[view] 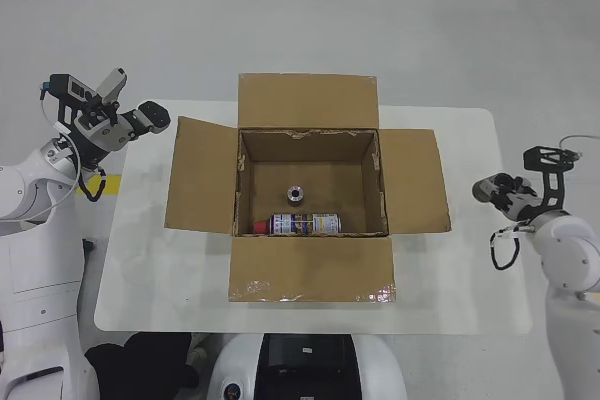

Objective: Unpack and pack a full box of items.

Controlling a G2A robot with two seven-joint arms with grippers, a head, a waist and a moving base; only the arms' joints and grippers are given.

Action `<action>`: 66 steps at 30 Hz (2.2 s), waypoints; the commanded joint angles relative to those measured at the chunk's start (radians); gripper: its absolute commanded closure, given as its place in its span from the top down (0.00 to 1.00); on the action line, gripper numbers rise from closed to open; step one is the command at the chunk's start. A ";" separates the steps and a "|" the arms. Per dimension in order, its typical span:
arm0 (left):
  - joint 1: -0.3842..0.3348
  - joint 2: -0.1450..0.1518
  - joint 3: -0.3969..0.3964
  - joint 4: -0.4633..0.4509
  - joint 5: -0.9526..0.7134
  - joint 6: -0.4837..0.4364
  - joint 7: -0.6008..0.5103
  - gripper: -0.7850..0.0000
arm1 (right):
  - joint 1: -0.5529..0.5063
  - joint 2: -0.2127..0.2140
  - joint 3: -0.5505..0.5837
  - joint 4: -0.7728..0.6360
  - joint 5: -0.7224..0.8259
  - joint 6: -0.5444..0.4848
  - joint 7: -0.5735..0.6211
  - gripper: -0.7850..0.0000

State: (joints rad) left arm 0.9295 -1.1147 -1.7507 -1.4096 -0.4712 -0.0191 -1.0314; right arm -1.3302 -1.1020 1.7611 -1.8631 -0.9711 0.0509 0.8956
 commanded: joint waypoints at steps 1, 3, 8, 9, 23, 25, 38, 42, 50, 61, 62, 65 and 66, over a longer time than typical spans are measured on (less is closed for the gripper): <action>0.000 0.000 0.000 0.000 0.000 0.000 0.000 1.00 | -0.008 -0.001 -0.006 0.009 -0.004 0.008 -0.010 0.00; 0.000 0.000 0.000 0.000 0.000 0.000 0.000 1.00 | -0.014 -0.002 -0.015 0.019 0.000 0.013 -0.026 0.00; 0.000 0.000 0.000 0.000 0.000 0.000 0.000 1.00 | -0.025 -0.005 -0.027 0.061 0.004 0.037 -0.074 0.00; 0.000 0.000 0.000 0.000 0.000 0.000 0.000 1.00 | -0.025 -0.005 -0.030 0.071 0.001 0.041 -0.081 0.00; 0.000 0.000 0.000 0.000 0.000 0.000 0.000 1.00 | -0.005 -0.011 -0.077 0.186 -0.046 0.097 -0.173 0.00; 0.000 0.000 0.000 0.000 0.000 0.000 0.000 1.00 | 0.002 -0.011 -0.082 0.198 -0.050 0.103 -0.180 0.00; 0.000 0.000 0.000 0.000 0.000 0.000 0.000 1.00 | 0.024 -0.014 -0.102 0.232 -0.058 0.110 -0.187 0.38; 0.000 0.000 0.000 0.000 0.000 0.000 0.000 1.00 | 0.033 -0.014 -0.112 0.238 -0.068 0.108 -0.180 0.37; 0.000 0.000 0.000 0.000 0.000 0.000 0.000 1.00 | 0.037 -0.014 -0.114 0.225 -0.074 0.116 -0.176 1.00; 0.000 0.000 0.000 0.000 0.000 0.000 0.000 1.00 | 0.012 -0.011 -0.064 0.096 -0.094 0.138 -0.191 1.00; 0.000 0.000 0.000 0.000 0.000 0.000 0.000 1.00 | 0.011 -0.010 -0.059 0.077 -0.100 0.140 -0.191 1.00; 0.000 0.000 0.000 0.000 0.000 0.000 0.000 1.00 | 0.017 -0.009 -0.050 0.018 -0.111 0.130 -0.184 1.00; 0.000 0.000 0.000 0.000 0.000 0.000 0.000 1.00 | 0.022 -0.007 -0.048 0.000 -0.121 0.121 -0.179 1.00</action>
State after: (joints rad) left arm 0.9295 -1.1147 -1.7507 -1.4096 -0.4712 -0.0191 -1.0314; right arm -1.3125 -1.1102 1.7118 -1.8472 -1.0839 0.1800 0.7117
